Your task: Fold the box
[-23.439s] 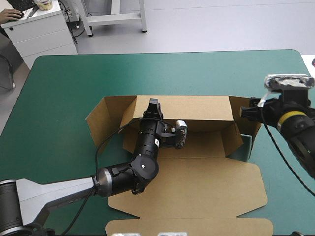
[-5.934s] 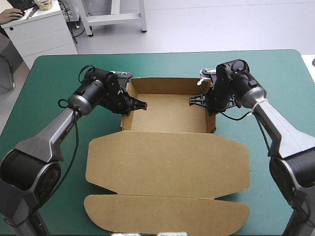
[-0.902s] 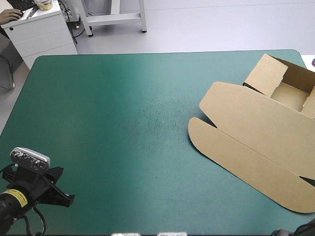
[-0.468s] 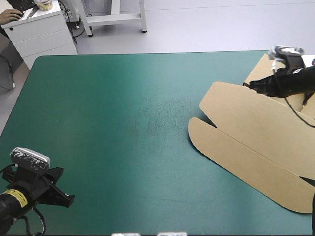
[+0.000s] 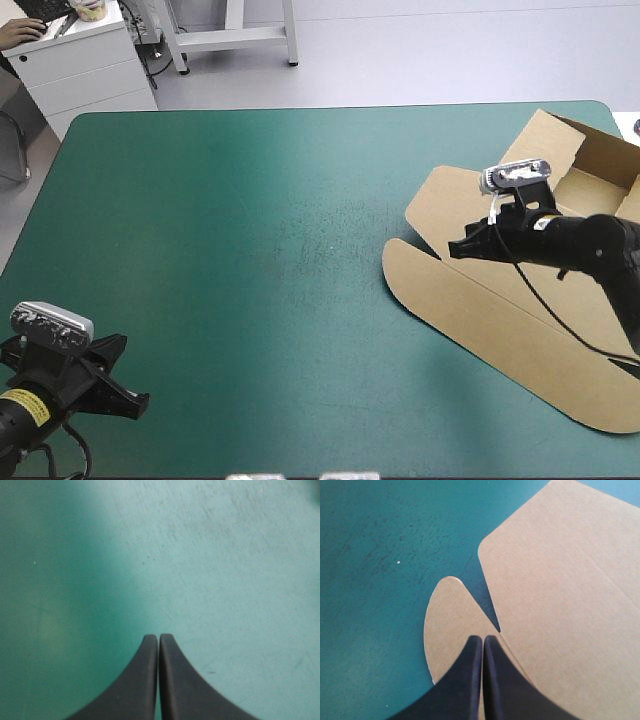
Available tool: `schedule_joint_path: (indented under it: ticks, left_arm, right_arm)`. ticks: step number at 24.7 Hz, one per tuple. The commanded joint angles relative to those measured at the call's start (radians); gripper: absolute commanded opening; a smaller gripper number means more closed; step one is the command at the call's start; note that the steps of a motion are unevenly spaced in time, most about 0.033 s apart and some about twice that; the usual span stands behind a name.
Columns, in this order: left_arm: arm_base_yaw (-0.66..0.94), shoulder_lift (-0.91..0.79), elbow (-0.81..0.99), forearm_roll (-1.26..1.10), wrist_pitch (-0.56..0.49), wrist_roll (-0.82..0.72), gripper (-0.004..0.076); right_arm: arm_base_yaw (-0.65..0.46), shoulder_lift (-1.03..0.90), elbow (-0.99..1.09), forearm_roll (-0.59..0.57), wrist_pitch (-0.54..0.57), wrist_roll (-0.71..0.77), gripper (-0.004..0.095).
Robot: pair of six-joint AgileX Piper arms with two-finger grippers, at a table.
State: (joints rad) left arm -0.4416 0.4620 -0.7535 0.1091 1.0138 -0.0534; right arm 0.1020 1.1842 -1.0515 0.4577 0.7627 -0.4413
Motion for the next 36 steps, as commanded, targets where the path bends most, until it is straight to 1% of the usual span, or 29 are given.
schedule_joint_path:
  ticks: [1,3,6,10,12,13,17,21,23,25,29,31,36]
  left_arm:
    - [0.000,-0.038,-0.011,0.038,-0.117,-0.013,-0.0010]
    - [0.000,-0.068,0.010,0.065,-0.142,-0.013,-0.0010]
    - [0.000,-0.142,0.089,0.076,-0.220,-0.015,-0.0010]
    - [0.000,-0.197,0.148,0.076,-0.281,-0.015,-0.0010]
    - [0.000,-0.234,0.177,0.078,-0.298,-0.015,-0.0010]
    - [0.000,-0.243,0.184,0.079,-0.298,-0.015,-0.0010]
    - [0.000,-0.258,0.233,0.097,-0.328,-0.020,-0.0010]
    - [0.000,-0.258,0.265,0.100,-0.329,-0.044,-0.0010]
    - [0.000,-0.258,0.279,0.110,-0.336,-0.044,-0.0010]
    - [0.000,-0.259,0.296,0.112,-0.353,-0.044,-0.0010]
    - [0.000,-0.266,0.302,0.112,-0.360,-0.044,-0.0010]
    - [0.000,-0.277,0.302,0.112,-0.360,-0.044,-0.0010]
    - [0.000,-0.318,0.302,0.112,-0.352,-0.048,-0.0010]
  right_arm:
    - [0.005,-0.135,0.080,0.010,-0.132,-0.036,-0.0010]
    - [0.005,-0.200,0.152,0.010,-0.182,-0.049,-0.0011]
    - [0.005,-0.334,0.299,0.017,-0.250,-0.099,-0.0019]
    - [0.005,-0.417,0.386,0.017,-0.270,-0.099,-0.0019]
    - [0.005,-0.492,0.459,0.017,-0.319,-0.097,-0.0019]
    - [0.005,-0.518,0.483,0.017,-0.324,-0.097,-0.0019]
    - [0.005,-0.620,0.547,0.017,-0.323,-0.097,-0.0019]
    - [0.005,-0.715,0.551,-0.019,-0.272,-0.089,-0.0019]
    - [0.005,-0.746,0.551,-0.047,-0.253,-0.058,-0.0019]
    - [0.005,-0.774,0.551,-0.100,-0.234,-0.007,-0.0019]
    - [0.005,-0.849,0.589,-0.192,-0.248,0.115,-0.0019]
    - [0.005,-0.896,0.615,-0.208,-0.248,0.145,-0.0019]
    - [0.005,-1.007,0.652,-0.213,-0.242,0.161,-0.0019]
